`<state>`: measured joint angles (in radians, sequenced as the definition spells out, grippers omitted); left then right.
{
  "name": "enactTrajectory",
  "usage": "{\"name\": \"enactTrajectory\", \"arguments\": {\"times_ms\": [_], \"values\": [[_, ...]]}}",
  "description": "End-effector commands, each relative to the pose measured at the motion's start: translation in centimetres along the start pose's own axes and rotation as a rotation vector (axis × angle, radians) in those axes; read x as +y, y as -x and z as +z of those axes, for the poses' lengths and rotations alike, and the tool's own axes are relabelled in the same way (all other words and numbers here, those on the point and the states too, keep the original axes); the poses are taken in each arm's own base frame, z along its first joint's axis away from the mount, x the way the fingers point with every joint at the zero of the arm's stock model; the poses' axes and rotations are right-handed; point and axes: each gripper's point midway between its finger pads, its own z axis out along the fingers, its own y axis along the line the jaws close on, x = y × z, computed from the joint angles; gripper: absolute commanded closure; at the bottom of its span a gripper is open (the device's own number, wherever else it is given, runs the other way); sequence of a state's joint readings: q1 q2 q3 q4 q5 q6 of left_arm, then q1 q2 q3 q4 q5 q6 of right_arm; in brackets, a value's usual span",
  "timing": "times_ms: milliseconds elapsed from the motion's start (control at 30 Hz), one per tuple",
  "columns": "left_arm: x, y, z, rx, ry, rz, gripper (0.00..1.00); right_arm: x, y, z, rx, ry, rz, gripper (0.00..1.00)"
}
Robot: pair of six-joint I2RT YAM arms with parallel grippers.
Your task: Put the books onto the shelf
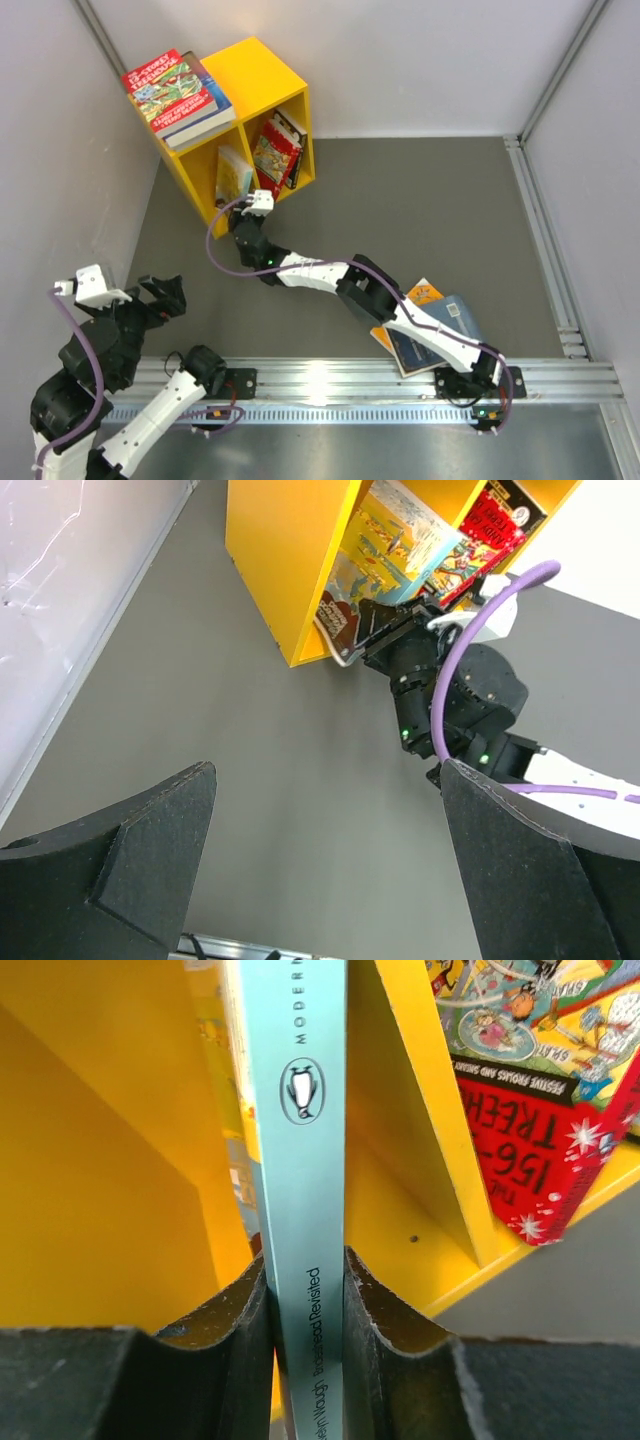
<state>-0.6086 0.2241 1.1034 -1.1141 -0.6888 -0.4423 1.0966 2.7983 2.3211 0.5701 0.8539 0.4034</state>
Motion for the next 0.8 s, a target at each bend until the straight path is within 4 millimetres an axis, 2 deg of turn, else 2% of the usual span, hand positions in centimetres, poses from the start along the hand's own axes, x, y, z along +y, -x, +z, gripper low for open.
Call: {"name": "enactTrajectory", "arguments": {"times_ms": [0, 100, 267, 367, 500, 567, 600, 767], "values": [[-0.8, 1.3, 0.1, -0.056, -0.031, -0.032, 0.01, 0.5, 6.9, 2.5, -0.18, -0.026, 0.333, 1.0], [-0.8, 1.3, 0.2, -0.06, -0.03, -0.036, 0.01, 0.6, 5.6, 3.1, -0.144, 0.01, 0.405, 1.0], [-0.9, 1.3, 0.5, -0.066, -0.03, -0.034, 0.01, 2.2, 4.7, 3.1, -0.104, 0.108, 0.503, 0.99], [-0.9, 1.2, 0.5, -0.068, -0.026, -0.034, 0.01, 2.5, 4.2, 3.0, -0.09, 0.127, 0.52, 0.93], [-0.8, 1.3, 0.5, -0.07, -0.021, -0.036, 0.01, 1.8, 3.3, 3.3, -0.097, 0.11, 0.505, 0.78], [-0.9, 1.3, 0.5, -0.069, -0.027, -0.042, 0.01, 1.3, 3.6, 3.9, -0.113, 0.102, 0.525, 0.75], [-0.9, 1.2, 0.5, -0.066, -0.027, -0.041, 0.01, 0.9, 2.8, 4.0, -0.107, 0.097, 0.525, 0.68], [-1.2, 1.1, 0.8, -0.057, -0.028, -0.029, 0.01, 0.1, 3.0, 4.8, -0.112, 0.101, 0.51, 0.35]]}}
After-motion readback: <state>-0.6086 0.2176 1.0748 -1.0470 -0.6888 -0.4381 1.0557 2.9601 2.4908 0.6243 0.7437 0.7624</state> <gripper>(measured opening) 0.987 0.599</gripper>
